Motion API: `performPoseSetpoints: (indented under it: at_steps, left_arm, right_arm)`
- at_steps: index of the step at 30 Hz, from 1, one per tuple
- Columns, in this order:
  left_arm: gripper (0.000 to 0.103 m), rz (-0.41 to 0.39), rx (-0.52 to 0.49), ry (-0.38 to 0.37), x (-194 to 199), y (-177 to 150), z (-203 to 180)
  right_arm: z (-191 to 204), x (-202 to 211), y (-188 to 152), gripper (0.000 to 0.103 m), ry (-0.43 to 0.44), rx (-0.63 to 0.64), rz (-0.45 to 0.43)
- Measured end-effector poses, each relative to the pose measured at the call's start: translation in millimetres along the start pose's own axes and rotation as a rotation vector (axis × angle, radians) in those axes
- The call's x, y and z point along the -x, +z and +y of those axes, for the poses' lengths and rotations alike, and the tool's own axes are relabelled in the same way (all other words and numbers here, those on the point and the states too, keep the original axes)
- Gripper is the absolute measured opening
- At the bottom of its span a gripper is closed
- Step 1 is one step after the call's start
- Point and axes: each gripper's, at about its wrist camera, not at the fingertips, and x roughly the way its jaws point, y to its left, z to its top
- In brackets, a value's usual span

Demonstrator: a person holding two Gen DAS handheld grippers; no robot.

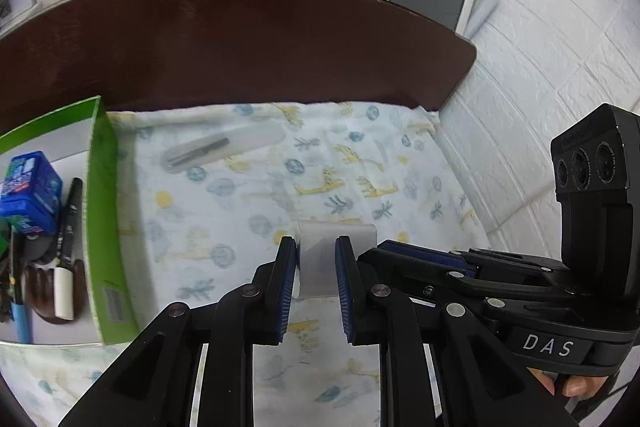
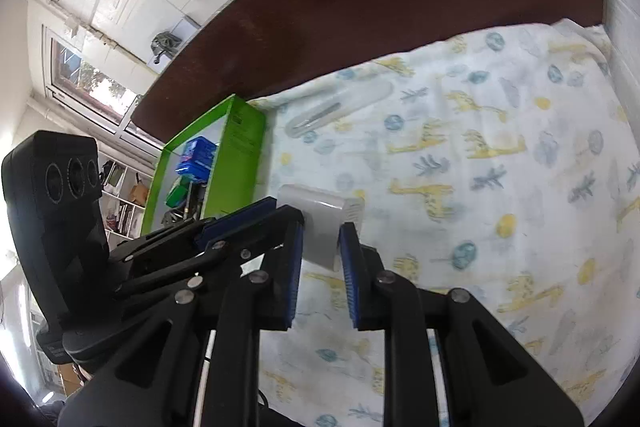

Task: Organize rigid objects
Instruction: 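Carry the white plug with both tools into the green box and release, then move both tools to the clear plastic case on the cloth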

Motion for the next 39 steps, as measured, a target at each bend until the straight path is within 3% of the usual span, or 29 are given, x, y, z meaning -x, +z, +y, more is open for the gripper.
performPoseSetpoints:
  at_steps: [10, 18, 24, 29, 34, 39]
  left_arm:
    - [0.018, -0.131, 0.13, 0.111, 83, -11, 101]
    - [0.018, -0.127, 0.241, 0.155, 102, -29, 170]
    - [0.018, -0.08, 0.295, 0.129, 86, -45, 192]
    - [0.018, -0.101, 0.315, 0.119, 92, -45, 197]
    - [0.018, -0.122, 0.303, 0.123, 98, -32, 187]
    - [0.018, -0.115, 0.246, 0.093, 86, -12, 151]
  right_arm:
    - [113, -52, 16, 0.022, 0.106, 0.176, 0.037]
    - [173, -118, 18, 0.023, 0.153, 0.232, 0.135]
    - [178, -152, 15, 0.023, 0.121, 0.221, 0.216]
    - [175, -156, 14, 0.022, 0.13, 0.206, 0.239]
    - [164, -134, 20, 0.022, 0.113, 0.203, 0.19]
    - [129, -102, 31, 0.022, 0.074, 0.164, 0.124]
